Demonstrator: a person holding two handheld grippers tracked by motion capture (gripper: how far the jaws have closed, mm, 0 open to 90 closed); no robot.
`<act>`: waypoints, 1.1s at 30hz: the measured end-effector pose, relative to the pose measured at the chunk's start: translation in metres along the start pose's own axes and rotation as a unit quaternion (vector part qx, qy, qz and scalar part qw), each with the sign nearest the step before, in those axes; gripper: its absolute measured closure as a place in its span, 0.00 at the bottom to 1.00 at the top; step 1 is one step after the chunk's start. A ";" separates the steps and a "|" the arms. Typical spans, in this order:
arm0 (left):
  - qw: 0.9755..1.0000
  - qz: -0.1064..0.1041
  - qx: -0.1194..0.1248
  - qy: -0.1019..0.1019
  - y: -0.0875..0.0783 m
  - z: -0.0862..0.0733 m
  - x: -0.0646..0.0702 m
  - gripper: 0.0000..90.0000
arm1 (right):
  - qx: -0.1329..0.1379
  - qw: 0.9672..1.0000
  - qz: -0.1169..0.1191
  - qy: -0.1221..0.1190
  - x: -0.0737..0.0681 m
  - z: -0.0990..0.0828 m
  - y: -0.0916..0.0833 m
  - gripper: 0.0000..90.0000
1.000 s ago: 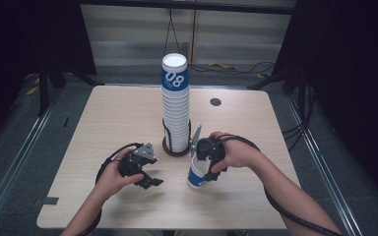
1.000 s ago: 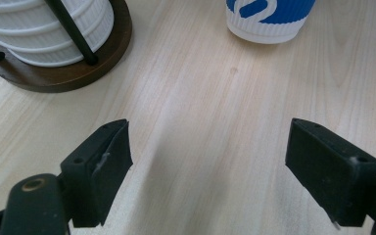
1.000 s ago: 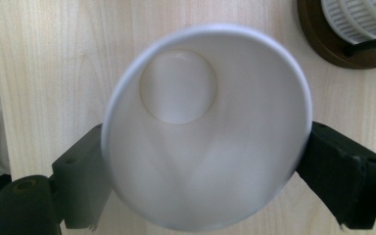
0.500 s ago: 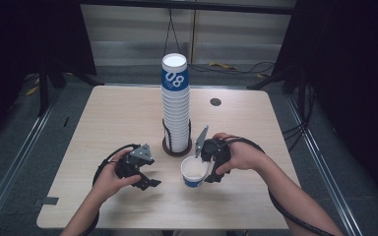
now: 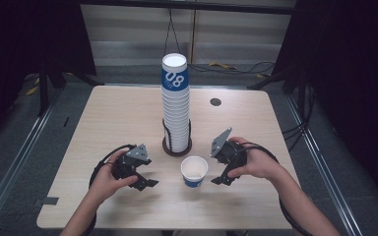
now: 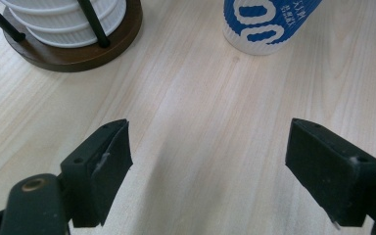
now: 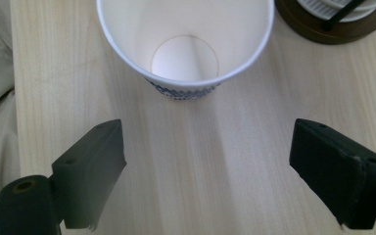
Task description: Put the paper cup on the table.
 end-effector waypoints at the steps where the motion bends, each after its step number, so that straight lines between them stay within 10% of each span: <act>1: 1.000 -0.001 0.004 0.001 0.000 0.000 0.000 0.19 | 0.012 1.000 -0.006 0.002 0.000 -0.003 -0.001 0.14; 33: 1.000 0.000 0.001 -0.008 0.000 -0.003 -0.011 0.19 | 0.088 0.990 -0.058 0.092 -0.021 -0.059 0.009 0.14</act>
Point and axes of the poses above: each handheld gripper's, and its own axes: y roughly forward along the jaws, z roughly out of its top, x roughly to its right, the point moved 4 cm from there along y, roughly forward along the jaws, and after that the axes turned 14 degrees about -y, right-handed, at the moved point
